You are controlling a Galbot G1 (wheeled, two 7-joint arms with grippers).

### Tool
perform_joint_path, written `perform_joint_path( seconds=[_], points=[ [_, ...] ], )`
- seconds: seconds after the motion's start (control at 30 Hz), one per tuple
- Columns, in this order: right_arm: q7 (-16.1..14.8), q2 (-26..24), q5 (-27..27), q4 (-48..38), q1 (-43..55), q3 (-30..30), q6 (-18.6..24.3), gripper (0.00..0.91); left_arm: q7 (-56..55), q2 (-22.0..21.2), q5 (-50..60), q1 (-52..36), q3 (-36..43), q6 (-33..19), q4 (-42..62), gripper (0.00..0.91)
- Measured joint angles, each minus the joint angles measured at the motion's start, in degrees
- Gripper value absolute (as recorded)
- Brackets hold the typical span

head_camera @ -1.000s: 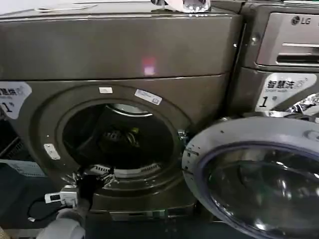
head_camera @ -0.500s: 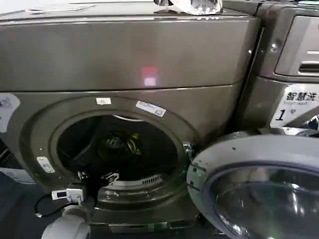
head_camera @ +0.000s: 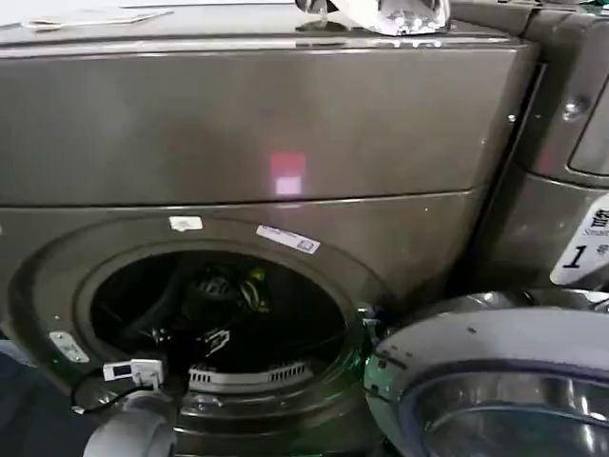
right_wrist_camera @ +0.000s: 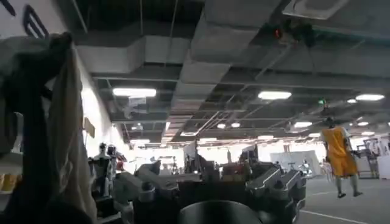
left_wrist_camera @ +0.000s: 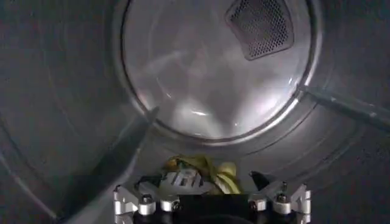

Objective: Grasp the clothes from the dryer.

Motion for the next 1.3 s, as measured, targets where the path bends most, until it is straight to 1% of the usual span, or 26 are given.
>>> perform_joint_path(
  seconds=[0.2, 0.43, 0.8, 1.03, 1.17, 1.3],
  points=[
    [-0.2, -0.1, -0.1, 0.4, 0.2, -0.5, 0.1, 0.907, 0.2, -1.1, 3.7, -4.5, 1.0, 0.0, 6.1, 0.907],
    [-0.2, -0.4, -0.2, 0.7, 0.2, -0.8, 0.2, 0.907, 0.1, -2.9, 6.3, -12.8, 0.0, -0.2, 16.6, 0.907],
    [-0.1, -1.0, 0.0, 1.4, 0.4, -1.0, 0.0, 0.907, 0.2, -4.8, 9.4, -25.4, -1.4, -6.5, 35.6, 0.907],
    [0.3, -1.0, 0.0, 1.5, 0.2, -1.0, 0.2, 0.907, 0.6, -6.1, 12.4, -31.4, -2.1, -9.6, 44.4, 0.907],
    [0.3, -1.1, 0.0, 1.6, -0.2, -1.0, 0.2, 0.907, 2.9, -6.4, 17.5, -34.5, -2.6, -10.6, 48.6, 0.907],
    [0.3, -1.2, 0.0, 1.6, -0.5, -0.8, 0.4, 0.907, 10.9, -5.7, 28.7, -36.1, -2.6, -12.2, 50.3, 0.907]
  ],
)
